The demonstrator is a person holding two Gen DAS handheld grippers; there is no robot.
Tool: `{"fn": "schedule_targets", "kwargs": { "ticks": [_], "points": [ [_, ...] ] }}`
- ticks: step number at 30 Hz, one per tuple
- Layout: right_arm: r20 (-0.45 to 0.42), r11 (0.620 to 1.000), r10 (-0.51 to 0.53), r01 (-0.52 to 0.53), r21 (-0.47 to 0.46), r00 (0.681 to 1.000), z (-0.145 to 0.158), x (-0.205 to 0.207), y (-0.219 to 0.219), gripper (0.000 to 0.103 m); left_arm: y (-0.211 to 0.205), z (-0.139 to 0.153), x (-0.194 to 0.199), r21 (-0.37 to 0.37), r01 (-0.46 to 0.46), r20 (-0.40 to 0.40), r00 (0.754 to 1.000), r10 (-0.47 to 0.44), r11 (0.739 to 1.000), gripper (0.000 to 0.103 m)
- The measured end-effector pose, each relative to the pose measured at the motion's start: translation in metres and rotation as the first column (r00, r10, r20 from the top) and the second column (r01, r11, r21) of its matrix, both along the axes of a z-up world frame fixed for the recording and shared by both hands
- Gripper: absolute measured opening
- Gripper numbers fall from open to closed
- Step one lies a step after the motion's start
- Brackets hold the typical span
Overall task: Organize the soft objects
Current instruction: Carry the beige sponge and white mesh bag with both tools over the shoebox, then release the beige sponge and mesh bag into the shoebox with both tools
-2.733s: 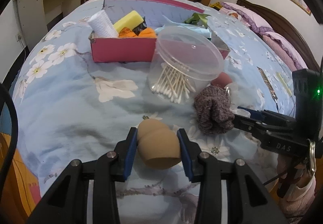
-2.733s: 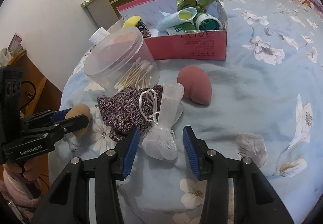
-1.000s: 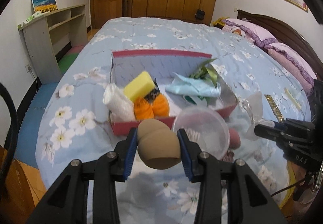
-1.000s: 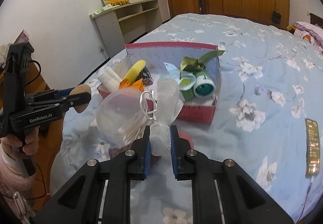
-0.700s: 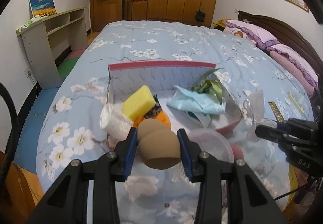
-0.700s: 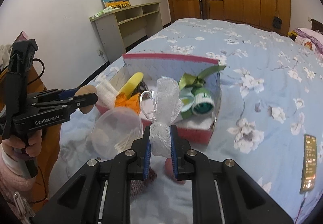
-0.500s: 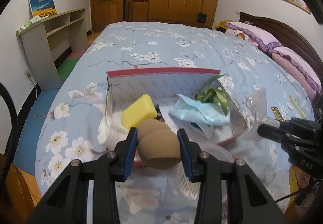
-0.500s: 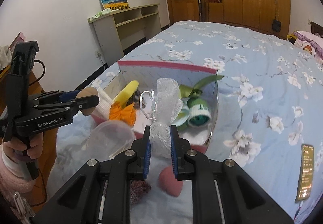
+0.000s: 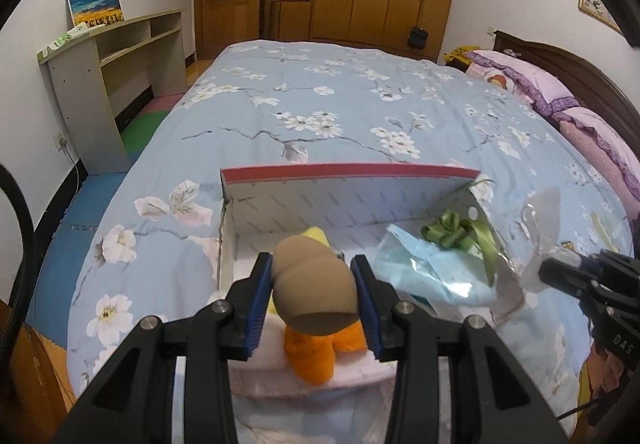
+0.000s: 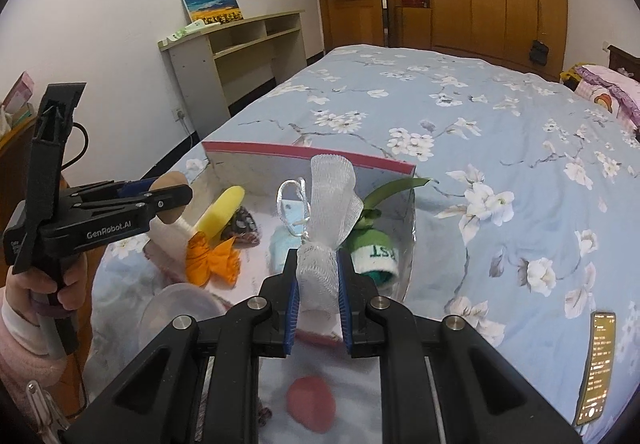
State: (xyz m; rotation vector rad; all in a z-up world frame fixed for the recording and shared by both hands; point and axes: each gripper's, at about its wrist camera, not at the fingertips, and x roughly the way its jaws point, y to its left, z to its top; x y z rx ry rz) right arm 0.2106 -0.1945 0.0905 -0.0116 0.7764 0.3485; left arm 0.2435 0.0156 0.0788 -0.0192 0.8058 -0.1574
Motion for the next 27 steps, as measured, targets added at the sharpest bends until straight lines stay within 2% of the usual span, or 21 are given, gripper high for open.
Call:
{"fn": "schedule_targets", "kwargs": {
  "ticks": [13, 18, 27],
  "points": [
    [0.0, 1.0, -0.019, 0.019, 0.003, 1.0, -0.005, 0.019, -0.004, 0.018, 0.005, -0.034, 0.046, 0.007, -0.041, -0.062, 0.997, 0.042, 0.999, 0.043],
    [-0.001, 0.999, -0.032, 0.032, 0.007, 1.0, -0.007, 0.033, -0.003, 0.018, 0.0, -0.036, 0.044, 0.034, -0.027, -0.038, 0.999, 0.028, 0.999, 0.044],
    [-0.001, 1.0, -0.03, 0.03, 0.005, 1.0, -0.01, 0.061, 0.006, 0.018, -0.005, -0.037, 0.043, 0.053, -0.014, -0.045, 0.999, 0.016, 0.999, 0.05]
  ]
}}
